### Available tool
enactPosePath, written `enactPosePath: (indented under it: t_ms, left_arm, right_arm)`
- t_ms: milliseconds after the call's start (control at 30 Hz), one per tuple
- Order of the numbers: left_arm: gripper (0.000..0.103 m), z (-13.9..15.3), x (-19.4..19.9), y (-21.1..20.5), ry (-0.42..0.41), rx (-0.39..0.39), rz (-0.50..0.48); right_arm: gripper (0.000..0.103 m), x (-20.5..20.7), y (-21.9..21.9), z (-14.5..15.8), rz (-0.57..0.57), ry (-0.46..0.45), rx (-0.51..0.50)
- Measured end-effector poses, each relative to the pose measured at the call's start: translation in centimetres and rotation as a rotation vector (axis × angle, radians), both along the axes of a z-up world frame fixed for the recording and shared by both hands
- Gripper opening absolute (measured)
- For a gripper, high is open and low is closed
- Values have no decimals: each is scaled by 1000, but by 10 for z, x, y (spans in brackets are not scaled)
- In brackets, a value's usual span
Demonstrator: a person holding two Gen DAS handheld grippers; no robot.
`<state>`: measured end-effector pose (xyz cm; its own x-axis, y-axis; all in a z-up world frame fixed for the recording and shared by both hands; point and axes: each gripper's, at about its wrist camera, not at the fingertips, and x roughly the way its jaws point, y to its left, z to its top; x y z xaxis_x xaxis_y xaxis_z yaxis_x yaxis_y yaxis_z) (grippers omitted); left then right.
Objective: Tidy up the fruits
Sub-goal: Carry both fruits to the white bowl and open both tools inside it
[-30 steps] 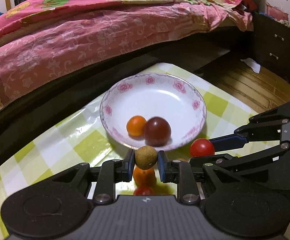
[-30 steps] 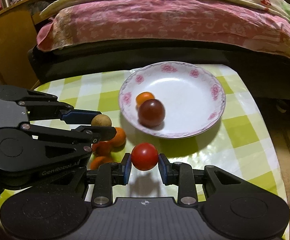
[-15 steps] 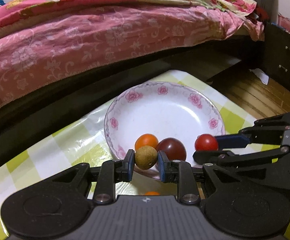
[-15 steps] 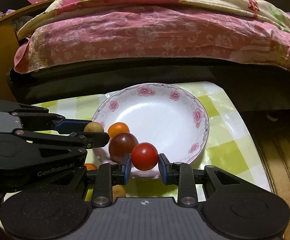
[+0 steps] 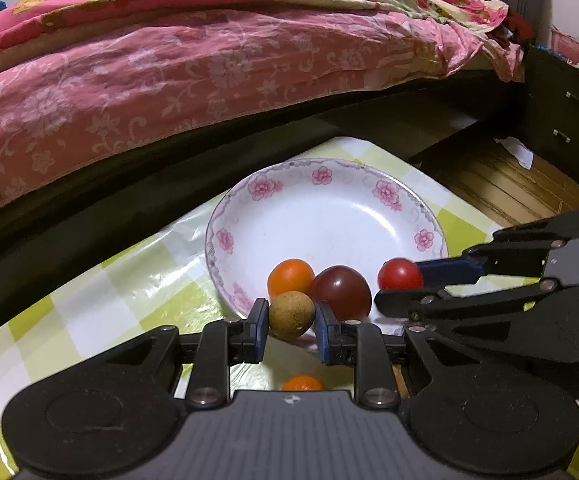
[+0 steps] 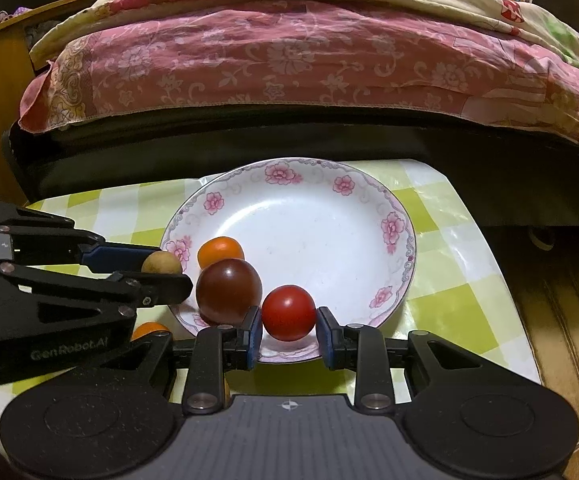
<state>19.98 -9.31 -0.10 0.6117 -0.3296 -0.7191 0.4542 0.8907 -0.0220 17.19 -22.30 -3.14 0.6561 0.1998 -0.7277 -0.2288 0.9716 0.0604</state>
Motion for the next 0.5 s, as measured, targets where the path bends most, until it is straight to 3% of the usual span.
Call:
enactPosePath:
  t_ms: [400,500]
  left_arm:
    - [40,1,6,1,-6,-23,26]
    - [40,2,5,2,-6,-23,30]
  right_arm:
    - [27,1,0,0,-2,-6,4]
    - [31,1,1,0,-6,-12,1]
